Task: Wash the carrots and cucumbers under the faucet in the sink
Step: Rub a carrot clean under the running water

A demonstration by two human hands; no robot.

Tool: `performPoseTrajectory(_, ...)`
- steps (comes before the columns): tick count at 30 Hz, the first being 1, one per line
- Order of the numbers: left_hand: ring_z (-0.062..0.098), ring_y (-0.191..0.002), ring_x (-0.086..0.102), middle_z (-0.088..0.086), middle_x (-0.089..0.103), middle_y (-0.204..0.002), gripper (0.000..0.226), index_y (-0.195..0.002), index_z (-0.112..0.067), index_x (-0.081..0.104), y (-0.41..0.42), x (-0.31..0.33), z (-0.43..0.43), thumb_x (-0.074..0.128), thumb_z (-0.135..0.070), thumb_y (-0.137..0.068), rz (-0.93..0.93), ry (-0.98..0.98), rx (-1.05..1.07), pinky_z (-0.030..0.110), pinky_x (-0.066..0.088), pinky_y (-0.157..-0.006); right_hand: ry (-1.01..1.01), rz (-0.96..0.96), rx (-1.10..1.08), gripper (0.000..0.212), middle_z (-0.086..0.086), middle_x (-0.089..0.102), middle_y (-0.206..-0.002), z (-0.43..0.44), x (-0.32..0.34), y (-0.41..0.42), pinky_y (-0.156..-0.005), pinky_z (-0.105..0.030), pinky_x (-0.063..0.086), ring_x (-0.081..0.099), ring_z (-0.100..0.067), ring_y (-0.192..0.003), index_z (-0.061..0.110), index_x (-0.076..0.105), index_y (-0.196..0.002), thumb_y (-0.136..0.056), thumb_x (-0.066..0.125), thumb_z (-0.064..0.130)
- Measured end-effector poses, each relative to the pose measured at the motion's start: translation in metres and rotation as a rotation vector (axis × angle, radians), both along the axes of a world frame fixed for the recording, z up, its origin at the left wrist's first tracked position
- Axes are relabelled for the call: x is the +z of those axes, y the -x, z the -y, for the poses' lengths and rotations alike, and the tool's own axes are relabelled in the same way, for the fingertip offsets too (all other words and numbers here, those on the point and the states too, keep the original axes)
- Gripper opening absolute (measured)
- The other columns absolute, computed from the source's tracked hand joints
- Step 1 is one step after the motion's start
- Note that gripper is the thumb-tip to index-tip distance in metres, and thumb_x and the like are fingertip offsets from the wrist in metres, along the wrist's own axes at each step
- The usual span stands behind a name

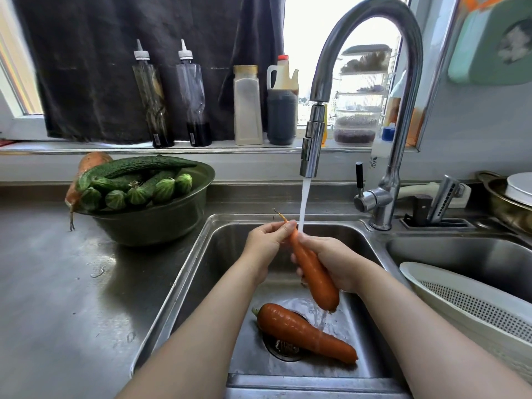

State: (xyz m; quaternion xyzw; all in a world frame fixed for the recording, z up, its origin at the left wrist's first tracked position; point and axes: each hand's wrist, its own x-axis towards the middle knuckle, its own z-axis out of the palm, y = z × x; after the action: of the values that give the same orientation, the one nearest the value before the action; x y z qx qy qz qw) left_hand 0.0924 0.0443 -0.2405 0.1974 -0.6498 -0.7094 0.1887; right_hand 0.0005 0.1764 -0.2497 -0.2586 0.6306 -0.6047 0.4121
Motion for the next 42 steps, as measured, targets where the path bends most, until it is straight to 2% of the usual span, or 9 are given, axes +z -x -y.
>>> performPoseTrajectory(4, 0.028, -0.096, 0.066, 0.006, 0.073, -0.091, 0.025, -0.103, -0.025, 0.079, 0.001, 0.000, -0.001, 0.066, -0.045, -0.097, 0.025, -0.012, -0.071, 0.049, 0.050, -0.099, -0.024, -0.023, -0.038, 0.054, -0.007, 0.063, -0.072, 0.003, 0.000, -0.003, -0.059, -0.033, 0.053, 0.059, -0.021, -0.057, 0.008, 0.065, -0.104, -0.106, 0.040, 0.056)
performPoseTrajectory(8, 0.026, -0.098, 0.063, 0.010, 0.070, -0.105, 0.028, -0.118, -0.026, 0.078, 0.002, 0.001, -0.001, 0.055, -0.037, -0.105, 0.023, -0.062, -0.105, 0.042, 0.053, -0.095, -0.010, 0.065, 0.000, 0.059, -0.009, 0.060, -0.071, -0.001, 0.004, -0.001, -0.065, -0.037, 0.053, 0.057, -0.023, -0.059, 0.010, 0.065, -0.097, -0.105, 0.036, 0.061)
performPoseTrajectory(15, 0.016, -0.083, 0.065, 0.007, 0.072, -0.094, 0.036, -0.112, -0.017, 0.078, -0.002, 0.005, -0.014, 0.049, -0.038, -0.107, 0.024, 0.028, -0.068, 0.026, 0.053, -0.079, -0.052, 0.068, 0.053, 0.062, -0.010, 0.054, -0.068, -0.005, -0.001, 0.004, -0.061, -0.036, 0.047, 0.052, -0.024, -0.058, 0.012, 0.060, -0.080, -0.103, 0.035, 0.064)
performPoseTrajectory(22, 0.021, -0.065, 0.063, 0.005, 0.066, -0.074, 0.029, -0.083, -0.018, 0.072, 0.000, 0.013, -0.025, 0.053, -0.029, -0.103, 0.103, -0.021, -0.075, 0.040, 0.050, -0.087, -0.141, -0.108, 0.101, 0.046, -0.006, 0.044, -0.056, -0.009, 0.001, 0.000, -0.052, -0.029, 0.040, 0.040, -0.021, -0.047, 0.017, 0.049, -0.063, -0.074, 0.037, 0.059)
performPoseTrajectory(26, 0.023, -0.062, 0.062, 0.005, 0.065, -0.067, 0.026, -0.081, -0.016, 0.072, 0.002, 0.017, -0.023, 0.058, -0.025, -0.101, 0.173, -0.071, -0.048, 0.036, 0.046, -0.073, -0.204, -0.196, 0.040, 0.054, -0.005, 0.042, -0.055, -0.005, -0.002, -0.001, -0.052, -0.030, 0.035, 0.037, -0.020, -0.047, 0.020, 0.049, -0.057, -0.063, 0.041, 0.072)
performPoseTrajectory(31, 0.018, -0.058, 0.054, 0.003, 0.056, -0.062, 0.027, -0.070, -0.013, 0.066, 0.002, 0.009, -0.024, 0.057, -0.010, -0.096, 0.242, -0.206, 0.001, 0.026, 0.047, -0.050, -0.288, -0.464, 0.008, 0.049, -0.005, 0.049, -0.058, 0.003, -0.002, -0.009, -0.050, -0.028, 0.035, 0.042, -0.017, -0.047, 0.018, 0.059, -0.067, -0.088, 0.042, 0.059)
performPoseTrajectory(35, 0.015, -0.045, 0.049, 0.001, 0.057, -0.057, 0.026, -0.087, -0.013, 0.074, 0.002, 0.011, -0.017, 0.062, -0.031, -0.101, 0.213, -0.242, 0.019, 0.025, 0.040, -0.048, -0.184, -0.264, 0.030, 0.055, -0.005, 0.046, -0.057, 0.009, 0.001, -0.012, -0.049, -0.029, 0.035, 0.040, -0.020, -0.048, 0.019, 0.056, -0.063, -0.078, 0.046, 0.071)
performPoseTrajectory(39, 0.015, -0.065, 0.058, -0.002, 0.064, -0.059, 0.019, -0.096, -0.017, 0.079, -0.004, 0.008, -0.005, 0.069, -0.034, -0.096, 0.315, -0.127, -0.026, 0.029, 0.048, -0.068, -0.190, -0.174, 0.065, 0.053, -0.010, 0.054, -0.065, -0.001, -0.001, -0.007, -0.052, -0.032, 0.042, 0.048, -0.025, -0.049, 0.009, 0.062, -0.082, -0.094, 0.041, 0.056)
performPoseTrajectory(42, 0.016, -0.091, 0.065, 0.000, 0.074, -0.091, 0.020, -0.114, -0.028, 0.079, -0.006, 0.003, 0.005, 0.068, -0.025, -0.097, 0.293, -0.043, -0.029, 0.033, 0.053, -0.080, -0.135, -0.156, 0.068, 0.047, -0.013, 0.060, -0.076, -0.005, -0.004, -0.003, -0.054, -0.034, 0.049, 0.056, -0.027, -0.054, 0.006, 0.062, -0.094, -0.106, 0.040, 0.046)
